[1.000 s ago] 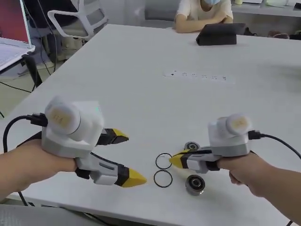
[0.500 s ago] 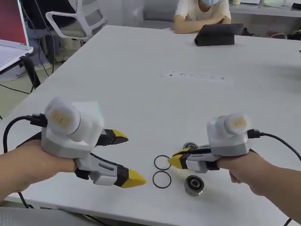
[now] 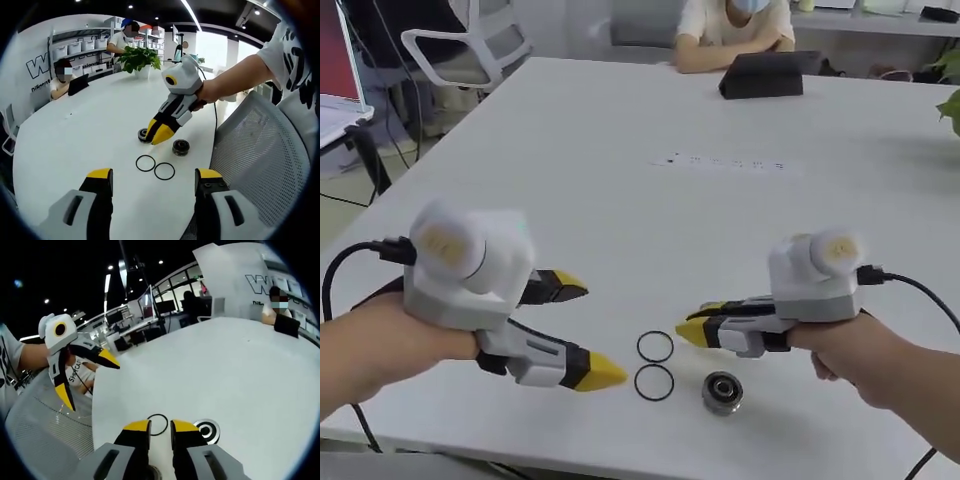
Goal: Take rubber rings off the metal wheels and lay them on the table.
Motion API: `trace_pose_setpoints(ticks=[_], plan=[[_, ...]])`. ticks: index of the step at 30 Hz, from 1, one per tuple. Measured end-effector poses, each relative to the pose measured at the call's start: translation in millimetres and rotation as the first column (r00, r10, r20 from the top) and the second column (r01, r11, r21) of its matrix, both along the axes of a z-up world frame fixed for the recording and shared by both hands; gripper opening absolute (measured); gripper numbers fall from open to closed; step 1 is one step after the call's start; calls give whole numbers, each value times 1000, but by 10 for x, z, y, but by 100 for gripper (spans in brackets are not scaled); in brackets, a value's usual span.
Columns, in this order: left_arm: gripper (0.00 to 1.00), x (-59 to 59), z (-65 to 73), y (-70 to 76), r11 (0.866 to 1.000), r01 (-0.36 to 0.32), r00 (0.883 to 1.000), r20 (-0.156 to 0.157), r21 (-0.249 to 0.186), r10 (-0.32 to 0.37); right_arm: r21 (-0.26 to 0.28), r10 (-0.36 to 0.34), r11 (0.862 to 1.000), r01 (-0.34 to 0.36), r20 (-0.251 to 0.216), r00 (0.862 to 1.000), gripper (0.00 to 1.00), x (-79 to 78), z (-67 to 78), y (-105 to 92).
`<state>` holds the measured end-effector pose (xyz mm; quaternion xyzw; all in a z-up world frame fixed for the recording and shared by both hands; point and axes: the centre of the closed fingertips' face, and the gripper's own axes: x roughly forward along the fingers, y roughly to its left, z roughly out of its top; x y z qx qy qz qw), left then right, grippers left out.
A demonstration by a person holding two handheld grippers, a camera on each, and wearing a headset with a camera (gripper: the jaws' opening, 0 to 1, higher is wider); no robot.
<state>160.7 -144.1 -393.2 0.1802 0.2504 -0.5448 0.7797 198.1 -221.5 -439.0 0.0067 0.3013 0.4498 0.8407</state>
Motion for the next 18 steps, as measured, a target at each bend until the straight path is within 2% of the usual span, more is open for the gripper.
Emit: trace_pose_setpoints(ticks=[5,18], plan=[[64,40,33,-31,1000,1,1000,5,-6,-1,24,-32,999,32,12,999,15,47,83,-95],[64,148,38,-199,1000,22,1000,11,-4,-22,32,-105,994,104,34,994,17,91,169,-426]])
